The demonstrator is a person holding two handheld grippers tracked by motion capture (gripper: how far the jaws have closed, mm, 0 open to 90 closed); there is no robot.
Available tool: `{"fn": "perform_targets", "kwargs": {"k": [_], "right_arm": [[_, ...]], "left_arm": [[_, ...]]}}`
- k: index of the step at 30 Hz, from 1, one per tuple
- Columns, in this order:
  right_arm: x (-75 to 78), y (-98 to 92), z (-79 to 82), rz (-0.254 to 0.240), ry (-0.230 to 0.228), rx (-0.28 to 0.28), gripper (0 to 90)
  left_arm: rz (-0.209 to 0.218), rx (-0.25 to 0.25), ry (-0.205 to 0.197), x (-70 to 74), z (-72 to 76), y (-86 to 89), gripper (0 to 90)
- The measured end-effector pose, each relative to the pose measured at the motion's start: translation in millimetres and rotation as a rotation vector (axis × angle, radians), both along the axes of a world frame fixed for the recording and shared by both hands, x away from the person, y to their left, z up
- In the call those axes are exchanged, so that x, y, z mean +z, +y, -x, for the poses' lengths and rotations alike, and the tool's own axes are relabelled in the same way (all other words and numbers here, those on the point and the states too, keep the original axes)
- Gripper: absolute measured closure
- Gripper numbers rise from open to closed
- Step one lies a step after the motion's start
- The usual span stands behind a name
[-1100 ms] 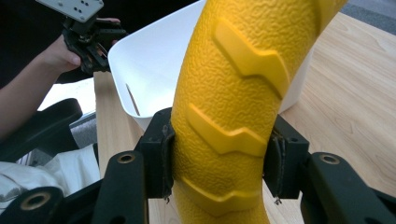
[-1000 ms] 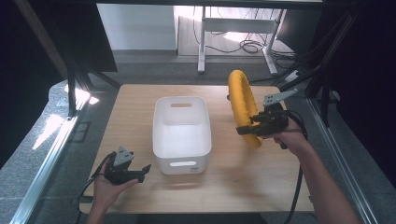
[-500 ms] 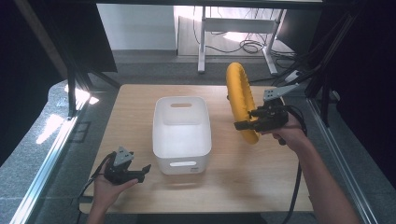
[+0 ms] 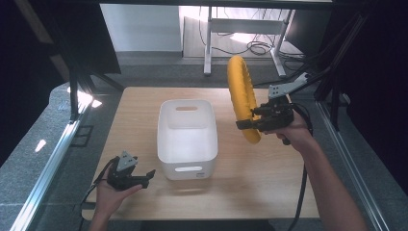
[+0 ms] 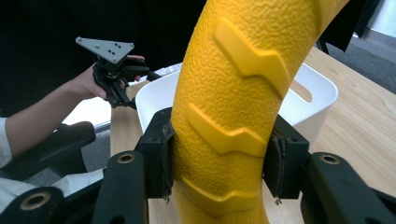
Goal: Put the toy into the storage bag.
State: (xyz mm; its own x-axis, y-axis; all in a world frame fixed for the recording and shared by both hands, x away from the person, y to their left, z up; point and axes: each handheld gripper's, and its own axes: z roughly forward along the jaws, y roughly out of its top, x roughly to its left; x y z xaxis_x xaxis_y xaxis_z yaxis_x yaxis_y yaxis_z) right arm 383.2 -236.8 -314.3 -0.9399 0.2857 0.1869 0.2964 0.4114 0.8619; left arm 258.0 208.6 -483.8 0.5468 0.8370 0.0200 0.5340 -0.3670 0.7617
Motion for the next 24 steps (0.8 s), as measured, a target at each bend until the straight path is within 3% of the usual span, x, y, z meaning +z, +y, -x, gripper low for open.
{"fn": "perform_targets", "kwargs": {"k": [24], "right_arm": [[15.6,23.1,2.0,-0.014,-0.026,0.049,51.8]], "left_arm": [[0.004,0.001,-0.003,-0.1,0.1,0.0,17.6]]}}
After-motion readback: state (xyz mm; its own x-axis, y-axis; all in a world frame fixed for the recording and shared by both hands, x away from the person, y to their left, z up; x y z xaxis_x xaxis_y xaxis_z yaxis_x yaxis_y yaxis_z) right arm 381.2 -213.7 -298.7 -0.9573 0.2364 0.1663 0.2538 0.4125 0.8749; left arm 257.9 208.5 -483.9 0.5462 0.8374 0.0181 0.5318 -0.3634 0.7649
